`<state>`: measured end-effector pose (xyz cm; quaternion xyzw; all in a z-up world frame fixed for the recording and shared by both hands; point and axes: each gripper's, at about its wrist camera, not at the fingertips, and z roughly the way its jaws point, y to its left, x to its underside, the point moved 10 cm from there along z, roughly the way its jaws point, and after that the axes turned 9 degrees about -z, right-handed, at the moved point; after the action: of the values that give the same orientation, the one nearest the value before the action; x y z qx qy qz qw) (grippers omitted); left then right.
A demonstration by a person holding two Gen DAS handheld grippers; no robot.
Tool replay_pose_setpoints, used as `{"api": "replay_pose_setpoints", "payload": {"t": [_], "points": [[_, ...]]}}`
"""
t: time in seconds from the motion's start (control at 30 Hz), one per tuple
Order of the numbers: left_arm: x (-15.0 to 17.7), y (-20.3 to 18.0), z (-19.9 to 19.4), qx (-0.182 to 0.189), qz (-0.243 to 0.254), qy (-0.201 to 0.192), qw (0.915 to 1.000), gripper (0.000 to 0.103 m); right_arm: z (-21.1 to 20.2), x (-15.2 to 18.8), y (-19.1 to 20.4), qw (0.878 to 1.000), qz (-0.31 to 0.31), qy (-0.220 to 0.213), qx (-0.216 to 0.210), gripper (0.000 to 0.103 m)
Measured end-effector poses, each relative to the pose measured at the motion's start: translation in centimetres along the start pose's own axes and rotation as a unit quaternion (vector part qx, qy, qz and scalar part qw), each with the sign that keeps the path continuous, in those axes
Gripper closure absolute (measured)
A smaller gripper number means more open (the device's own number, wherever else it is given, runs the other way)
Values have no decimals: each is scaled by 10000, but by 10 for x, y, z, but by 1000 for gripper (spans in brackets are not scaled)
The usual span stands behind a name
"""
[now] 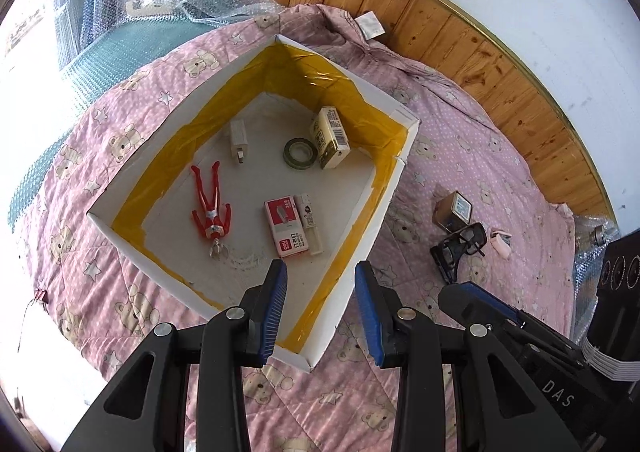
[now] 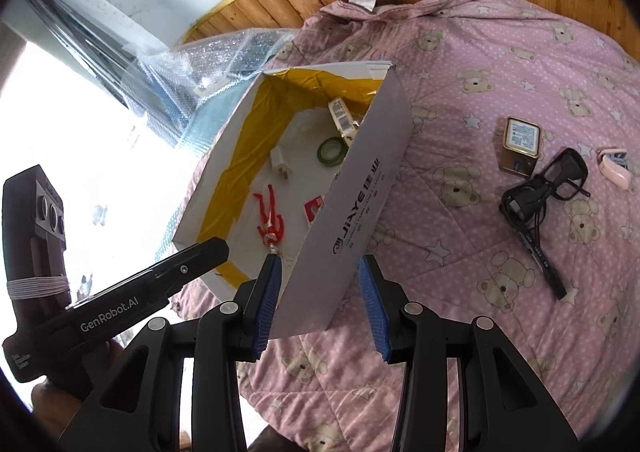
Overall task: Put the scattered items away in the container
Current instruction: 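Withdraw both tools from the box toward the glasses and marker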
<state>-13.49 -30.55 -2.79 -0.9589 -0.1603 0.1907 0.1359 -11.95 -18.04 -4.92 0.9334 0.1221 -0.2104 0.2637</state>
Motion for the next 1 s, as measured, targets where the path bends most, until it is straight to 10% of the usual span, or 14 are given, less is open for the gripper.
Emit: {"api": "replay_pose_setpoints", "payload": {"t": [1.0], "points": [[24, -66, -32, 168, 782, -27, 9968, 66, -78, -1, -9, 9940, -521, -365, 894, 59]]}}
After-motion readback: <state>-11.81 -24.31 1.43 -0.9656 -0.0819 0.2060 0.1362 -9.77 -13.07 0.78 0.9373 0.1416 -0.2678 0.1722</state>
